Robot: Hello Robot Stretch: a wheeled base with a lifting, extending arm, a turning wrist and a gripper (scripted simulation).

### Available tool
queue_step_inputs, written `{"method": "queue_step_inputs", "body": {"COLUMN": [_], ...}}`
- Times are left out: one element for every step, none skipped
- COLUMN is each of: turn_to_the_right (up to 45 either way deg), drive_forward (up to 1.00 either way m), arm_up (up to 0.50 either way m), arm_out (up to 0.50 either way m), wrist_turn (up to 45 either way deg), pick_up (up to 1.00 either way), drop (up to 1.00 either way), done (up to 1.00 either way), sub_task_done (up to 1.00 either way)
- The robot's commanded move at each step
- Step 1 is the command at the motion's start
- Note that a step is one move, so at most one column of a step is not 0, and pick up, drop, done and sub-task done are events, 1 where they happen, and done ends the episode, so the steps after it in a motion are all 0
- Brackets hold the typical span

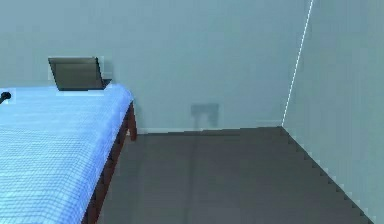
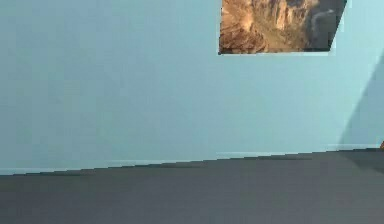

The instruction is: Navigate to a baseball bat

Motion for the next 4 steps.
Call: {"method": "queue_step_inputs", "body": {"turn_to_the_right": [0.0,-45.0,-12.0,0.0], "drive_forward": [0.50,0.00,0.00,0.00], "arm_up": [0.00,0.00,0.00,0.00], "arm_out": [0.00,0.00,0.00,0.00], "wrist_turn": [0.0,0.0,0.0,0.0], "pick_up": [0.00,0.00,0.00,0.00], "drop": [0.00,0.00,0.00,0.00], "done": [0.00,0.00,0.00,1.00], "sub_task_done": [0.00,0.00,0.00,0.00]}}
